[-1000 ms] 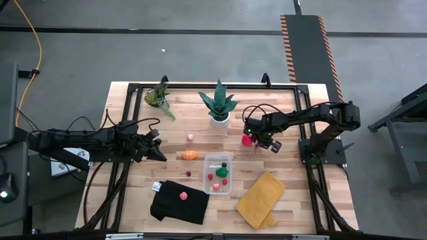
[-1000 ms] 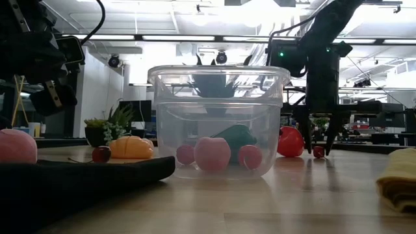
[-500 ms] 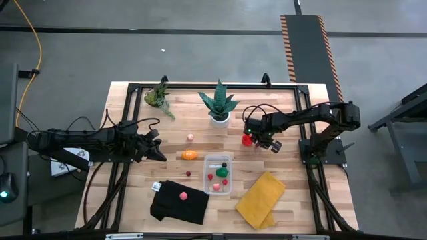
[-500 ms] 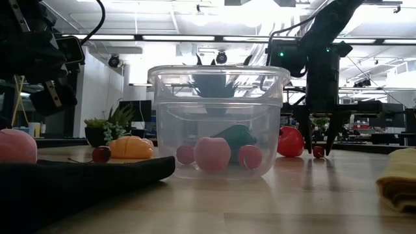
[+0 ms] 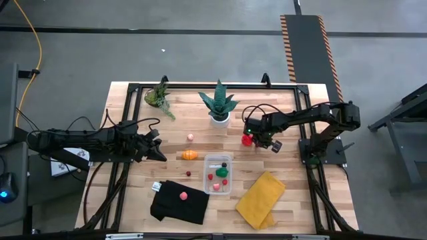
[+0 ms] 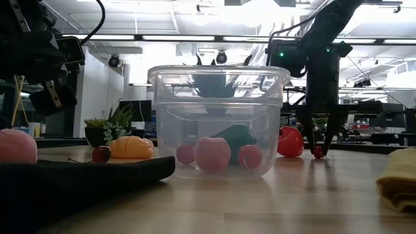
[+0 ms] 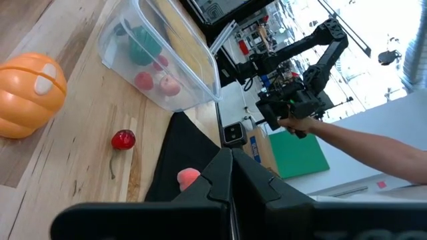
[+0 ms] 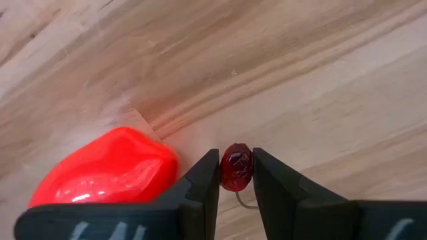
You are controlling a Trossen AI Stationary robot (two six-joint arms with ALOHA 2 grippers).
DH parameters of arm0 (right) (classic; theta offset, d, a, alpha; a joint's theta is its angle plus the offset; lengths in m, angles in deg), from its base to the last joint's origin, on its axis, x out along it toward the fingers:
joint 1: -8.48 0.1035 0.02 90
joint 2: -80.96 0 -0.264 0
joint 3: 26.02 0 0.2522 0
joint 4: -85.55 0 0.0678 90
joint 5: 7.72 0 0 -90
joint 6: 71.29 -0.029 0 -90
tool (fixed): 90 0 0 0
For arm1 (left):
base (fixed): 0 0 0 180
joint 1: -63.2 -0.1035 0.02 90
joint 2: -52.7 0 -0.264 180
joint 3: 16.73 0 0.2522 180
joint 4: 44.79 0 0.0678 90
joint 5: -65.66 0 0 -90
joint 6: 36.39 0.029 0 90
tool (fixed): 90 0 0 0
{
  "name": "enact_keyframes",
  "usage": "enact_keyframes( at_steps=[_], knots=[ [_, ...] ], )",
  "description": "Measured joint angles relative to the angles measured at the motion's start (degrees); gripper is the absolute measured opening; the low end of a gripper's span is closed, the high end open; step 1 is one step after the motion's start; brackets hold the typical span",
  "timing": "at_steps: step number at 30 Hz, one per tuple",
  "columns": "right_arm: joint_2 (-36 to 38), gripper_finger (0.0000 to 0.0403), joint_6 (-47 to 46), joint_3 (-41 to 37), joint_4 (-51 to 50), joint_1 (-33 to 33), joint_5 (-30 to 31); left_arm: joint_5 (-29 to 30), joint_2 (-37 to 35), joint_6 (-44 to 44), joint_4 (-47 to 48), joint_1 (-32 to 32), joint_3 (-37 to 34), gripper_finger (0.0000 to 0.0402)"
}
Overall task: Pick and placing Produce into tupperware
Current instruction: Put the top cherry into the transparent container
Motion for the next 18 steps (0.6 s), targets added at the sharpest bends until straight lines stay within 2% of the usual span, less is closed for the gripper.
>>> enact_keyframes(
  at_steps=[18],
  knots=[
    [0.1, 0.0073, 9.8, 0.0, -0.7, 0.0, -7.1, 0.0, 0.0, 0.0, 0.0, 0.0, 0.0, 0.0001]
  ],
)
